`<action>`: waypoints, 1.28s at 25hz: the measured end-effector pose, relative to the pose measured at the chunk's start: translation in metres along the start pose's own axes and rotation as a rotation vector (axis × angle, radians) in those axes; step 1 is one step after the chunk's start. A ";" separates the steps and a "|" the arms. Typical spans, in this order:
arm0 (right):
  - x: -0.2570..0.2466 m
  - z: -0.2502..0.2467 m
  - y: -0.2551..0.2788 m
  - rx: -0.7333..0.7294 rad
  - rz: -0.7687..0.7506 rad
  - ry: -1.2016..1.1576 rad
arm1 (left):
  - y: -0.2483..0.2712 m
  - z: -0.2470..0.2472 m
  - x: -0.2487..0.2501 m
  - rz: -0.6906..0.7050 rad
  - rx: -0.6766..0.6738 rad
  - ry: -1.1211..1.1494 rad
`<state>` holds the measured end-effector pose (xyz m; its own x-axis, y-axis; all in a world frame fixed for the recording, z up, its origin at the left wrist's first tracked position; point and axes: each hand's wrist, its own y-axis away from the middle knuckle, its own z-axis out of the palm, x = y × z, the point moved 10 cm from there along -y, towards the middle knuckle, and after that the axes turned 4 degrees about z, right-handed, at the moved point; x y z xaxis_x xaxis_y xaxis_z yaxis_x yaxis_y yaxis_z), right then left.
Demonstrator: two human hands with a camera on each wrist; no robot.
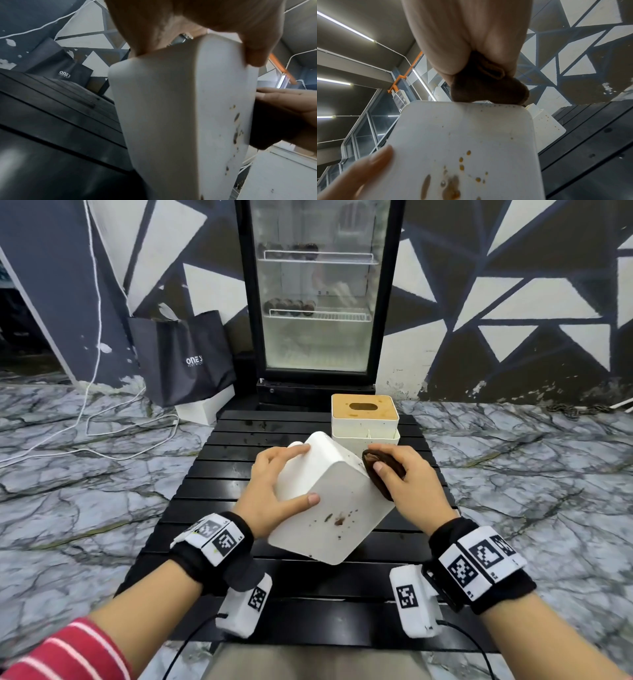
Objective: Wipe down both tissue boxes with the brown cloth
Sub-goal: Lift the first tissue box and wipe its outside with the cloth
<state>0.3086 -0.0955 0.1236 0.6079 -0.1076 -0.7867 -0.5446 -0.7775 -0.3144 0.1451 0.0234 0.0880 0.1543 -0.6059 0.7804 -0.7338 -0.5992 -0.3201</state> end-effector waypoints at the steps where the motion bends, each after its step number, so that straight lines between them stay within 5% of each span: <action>1: -0.002 0.003 0.001 -0.014 0.000 0.001 | 0.003 -0.002 -0.003 0.011 0.005 0.007; 6: -0.014 0.018 0.005 -0.070 -0.026 0.022 | 0.027 -0.004 -0.018 0.065 -0.099 -0.052; 18: -0.038 0.055 0.018 -0.169 -0.165 0.329 | 0.033 -0.005 -0.036 -0.043 0.010 0.063; 23: -0.037 0.060 0.017 -0.218 -0.173 0.357 | 0.021 -0.004 -0.030 -0.039 -0.066 0.004; 29: -0.008 0.009 -0.004 0.002 0.090 0.066 | 0.021 0.003 -0.032 -0.062 -0.084 0.018; 32: 0.002 0.023 0.009 -0.068 0.135 0.067 | 0.023 0.001 -0.031 -0.043 -0.071 -0.044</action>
<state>0.2914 -0.0882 0.1072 0.5699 -0.2534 -0.7816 -0.5849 -0.7932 -0.1693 0.1245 0.0276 0.0558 0.2149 -0.6039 0.7675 -0.7710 -0.5873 -0.2463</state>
